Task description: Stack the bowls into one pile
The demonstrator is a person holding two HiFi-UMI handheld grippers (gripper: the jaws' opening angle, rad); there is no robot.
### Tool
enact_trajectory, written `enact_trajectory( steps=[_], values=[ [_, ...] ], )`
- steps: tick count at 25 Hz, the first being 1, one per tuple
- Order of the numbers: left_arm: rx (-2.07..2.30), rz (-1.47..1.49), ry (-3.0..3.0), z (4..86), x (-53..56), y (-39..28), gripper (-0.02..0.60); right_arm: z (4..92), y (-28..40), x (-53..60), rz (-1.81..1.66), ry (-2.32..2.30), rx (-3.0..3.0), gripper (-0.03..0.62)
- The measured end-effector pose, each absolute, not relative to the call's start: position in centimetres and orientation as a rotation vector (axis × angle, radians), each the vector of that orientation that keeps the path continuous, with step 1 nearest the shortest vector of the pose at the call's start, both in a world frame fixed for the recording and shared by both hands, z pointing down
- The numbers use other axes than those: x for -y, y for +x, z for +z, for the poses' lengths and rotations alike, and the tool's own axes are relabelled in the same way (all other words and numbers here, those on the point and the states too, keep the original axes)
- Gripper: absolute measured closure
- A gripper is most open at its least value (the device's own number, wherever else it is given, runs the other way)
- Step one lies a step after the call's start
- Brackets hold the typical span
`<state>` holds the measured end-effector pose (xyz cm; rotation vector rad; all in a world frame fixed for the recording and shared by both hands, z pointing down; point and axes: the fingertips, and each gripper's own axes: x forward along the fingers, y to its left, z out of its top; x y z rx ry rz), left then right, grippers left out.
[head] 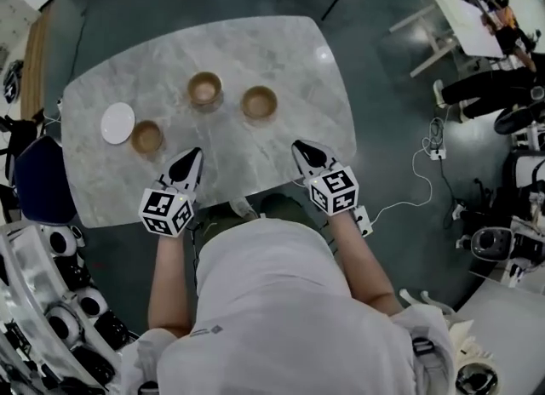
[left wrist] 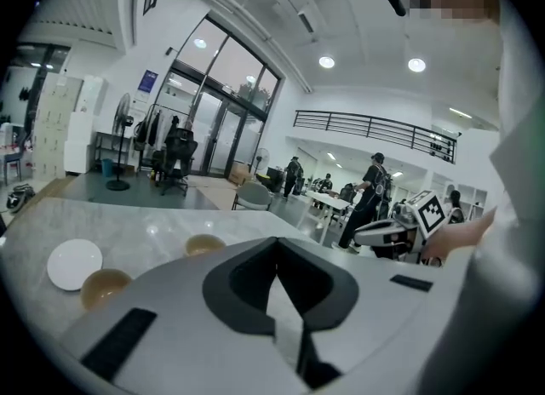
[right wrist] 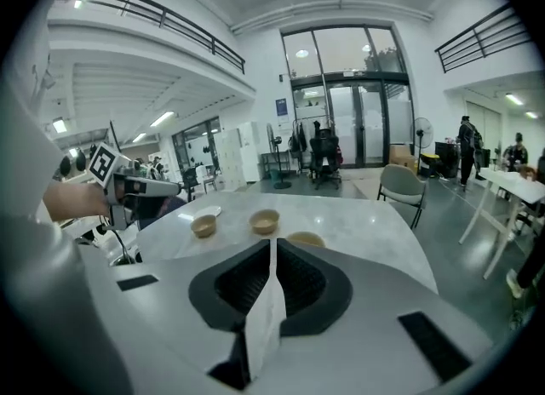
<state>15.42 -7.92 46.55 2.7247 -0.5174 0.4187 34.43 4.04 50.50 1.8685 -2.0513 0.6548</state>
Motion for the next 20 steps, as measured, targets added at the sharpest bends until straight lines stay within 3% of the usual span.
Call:
enact_trajectory(
  steps=[20],
  values=[
    [1.23, 0.4, 2.303, 47.4, 5.0, 5.8, 0.58, 61.7, 35.6, 6.5, 0.531, 1.152, 2.079, 0.493]
  ],
)
